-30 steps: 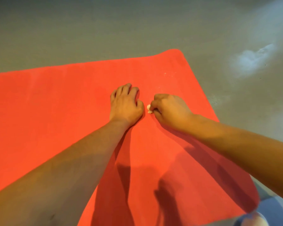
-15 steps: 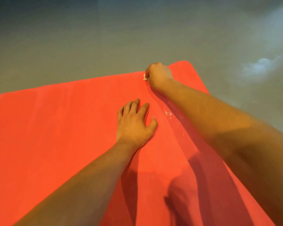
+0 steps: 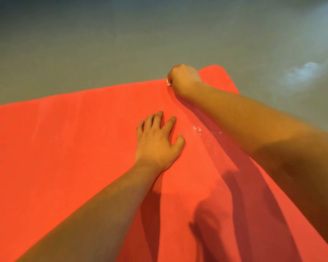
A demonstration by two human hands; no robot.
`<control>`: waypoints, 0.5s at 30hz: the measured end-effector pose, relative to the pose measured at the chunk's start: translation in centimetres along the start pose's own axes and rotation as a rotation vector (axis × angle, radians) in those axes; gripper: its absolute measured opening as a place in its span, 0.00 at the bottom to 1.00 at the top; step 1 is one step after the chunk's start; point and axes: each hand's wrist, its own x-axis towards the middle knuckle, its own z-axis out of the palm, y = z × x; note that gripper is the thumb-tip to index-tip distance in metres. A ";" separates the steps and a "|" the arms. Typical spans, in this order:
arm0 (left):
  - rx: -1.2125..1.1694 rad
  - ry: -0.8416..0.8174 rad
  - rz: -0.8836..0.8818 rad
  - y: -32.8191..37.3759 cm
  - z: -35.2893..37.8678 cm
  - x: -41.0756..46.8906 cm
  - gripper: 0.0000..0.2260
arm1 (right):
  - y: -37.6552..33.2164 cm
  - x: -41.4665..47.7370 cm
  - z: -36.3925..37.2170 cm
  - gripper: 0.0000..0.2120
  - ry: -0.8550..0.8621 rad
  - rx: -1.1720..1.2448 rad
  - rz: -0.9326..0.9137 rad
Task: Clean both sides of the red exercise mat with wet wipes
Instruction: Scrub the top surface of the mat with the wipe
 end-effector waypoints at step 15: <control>-0.012 0.007 0.006 0.0 0.0 0.1 0.27 | 1.3 -4.4 1.0 0.10 -0.011 0.027 -0.064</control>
